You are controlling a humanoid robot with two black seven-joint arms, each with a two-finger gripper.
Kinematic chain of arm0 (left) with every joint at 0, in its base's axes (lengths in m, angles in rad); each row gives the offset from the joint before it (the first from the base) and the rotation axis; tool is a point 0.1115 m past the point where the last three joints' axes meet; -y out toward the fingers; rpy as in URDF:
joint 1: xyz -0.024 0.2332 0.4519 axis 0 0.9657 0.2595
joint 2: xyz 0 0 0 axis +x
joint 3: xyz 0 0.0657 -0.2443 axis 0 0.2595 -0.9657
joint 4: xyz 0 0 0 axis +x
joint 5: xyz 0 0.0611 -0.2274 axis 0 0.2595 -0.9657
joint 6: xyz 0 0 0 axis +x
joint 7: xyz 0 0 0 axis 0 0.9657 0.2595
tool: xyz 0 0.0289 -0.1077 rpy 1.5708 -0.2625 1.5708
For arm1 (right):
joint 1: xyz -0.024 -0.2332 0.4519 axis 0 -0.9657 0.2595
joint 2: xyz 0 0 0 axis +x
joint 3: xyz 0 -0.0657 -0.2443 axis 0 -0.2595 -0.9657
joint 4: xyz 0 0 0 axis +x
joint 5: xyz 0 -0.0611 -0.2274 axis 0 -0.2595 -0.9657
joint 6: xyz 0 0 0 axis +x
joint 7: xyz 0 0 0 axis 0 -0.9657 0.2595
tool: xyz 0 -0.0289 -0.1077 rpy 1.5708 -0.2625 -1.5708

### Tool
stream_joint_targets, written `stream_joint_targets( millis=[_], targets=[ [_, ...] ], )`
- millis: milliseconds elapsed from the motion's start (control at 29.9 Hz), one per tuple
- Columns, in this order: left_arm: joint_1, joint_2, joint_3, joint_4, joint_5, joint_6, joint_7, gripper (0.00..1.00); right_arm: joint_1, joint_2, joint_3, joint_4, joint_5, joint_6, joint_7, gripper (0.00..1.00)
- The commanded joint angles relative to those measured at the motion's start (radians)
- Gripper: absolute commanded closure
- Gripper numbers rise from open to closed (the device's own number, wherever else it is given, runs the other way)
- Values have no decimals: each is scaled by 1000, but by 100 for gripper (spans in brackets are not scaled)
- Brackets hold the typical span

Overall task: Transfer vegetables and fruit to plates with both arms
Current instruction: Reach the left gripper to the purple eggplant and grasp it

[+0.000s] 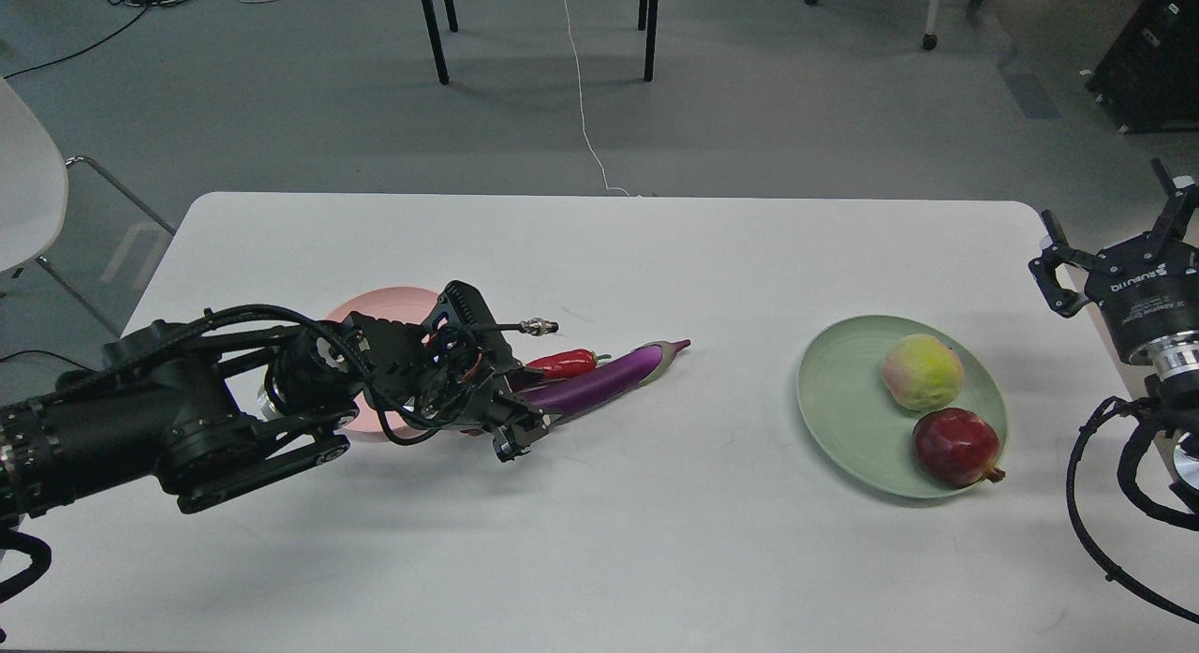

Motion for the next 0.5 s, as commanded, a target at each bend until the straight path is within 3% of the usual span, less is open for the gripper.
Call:
stream_joint_targets(
  millis=[0, 201, 368, 468],
  targets=[
    [4, -8, 0, 10, 0, 0, 0, 49, 0, 1, -1, 1, -1, 0, 0, 3],
    [9, -17, 0, 9, -5, 1, 0, 58, 0, 5, 0, 3, 0, 0, 0, 3],
    [12, -18, 0, 9, -3, 1, 0, 82, 0, 13, 20, 3, -1, 0, 0, 3],
    [3, -21, -5, -5, -6, 1, 0, 89, 2, 14, 22, 3, -1, 0, 0, 3]
  ],
)
